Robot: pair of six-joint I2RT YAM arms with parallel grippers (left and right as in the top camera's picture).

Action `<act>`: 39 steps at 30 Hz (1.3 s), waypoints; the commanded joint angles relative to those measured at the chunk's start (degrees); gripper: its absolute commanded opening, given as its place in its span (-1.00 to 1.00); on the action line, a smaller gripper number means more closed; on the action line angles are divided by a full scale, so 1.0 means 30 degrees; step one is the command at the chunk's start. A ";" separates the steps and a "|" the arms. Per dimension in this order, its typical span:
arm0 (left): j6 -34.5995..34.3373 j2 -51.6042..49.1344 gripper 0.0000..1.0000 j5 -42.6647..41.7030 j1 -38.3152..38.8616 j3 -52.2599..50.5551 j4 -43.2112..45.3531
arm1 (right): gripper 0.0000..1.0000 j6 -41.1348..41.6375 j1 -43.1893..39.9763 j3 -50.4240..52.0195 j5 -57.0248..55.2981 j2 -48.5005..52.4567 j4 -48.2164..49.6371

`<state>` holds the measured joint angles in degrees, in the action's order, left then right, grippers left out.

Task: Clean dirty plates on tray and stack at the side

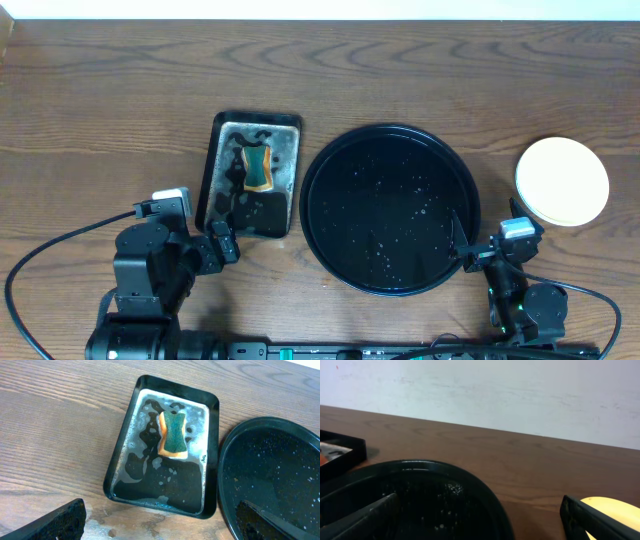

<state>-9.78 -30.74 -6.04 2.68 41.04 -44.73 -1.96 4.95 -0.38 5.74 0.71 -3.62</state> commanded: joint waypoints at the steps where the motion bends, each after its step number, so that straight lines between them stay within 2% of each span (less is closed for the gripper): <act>1: 0.0240 0.0029 0.93 -0.0109 -0.0036 -0.0022 0.0015 | 0.98 -0.0007 0.0219 0.0022 -0.0117 -0.0109 -0.0087; 17: 0.0240 0.0160 0.93 -0.0117 -0.0051 -0.0029 -0.0350 | 0.99 -0.0007 0.0219 0.0022 -0.0117 -0.0102 -0.0087; 23: 0.0313 0.1545 0.93 -0.0109 -0.0189 -0.1107 -0.0066 | 0.99 -0.0007 0.0219 0.0022 -0.0117 -0.0102 -0.0087; 29: 0.0306 0.4335 0.93 -0.0124 -0.0838 -0.4641 0.2790 | 0.99 -0.0007 0.0219 0.0022 -0.0117 -0.0102 -0.0087; 39: 0.0299 0.9573 0.93 -0.0131 -0.0838 -1.1125 1.0316 | 0.98 -0.0007 0.0219 0.0022 -0.0117 -0.0102 -0.0087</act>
<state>-9.17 -6.28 -6.07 0.43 11.77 -18.26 -1.96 4.95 -0.38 5.56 0.71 -3.62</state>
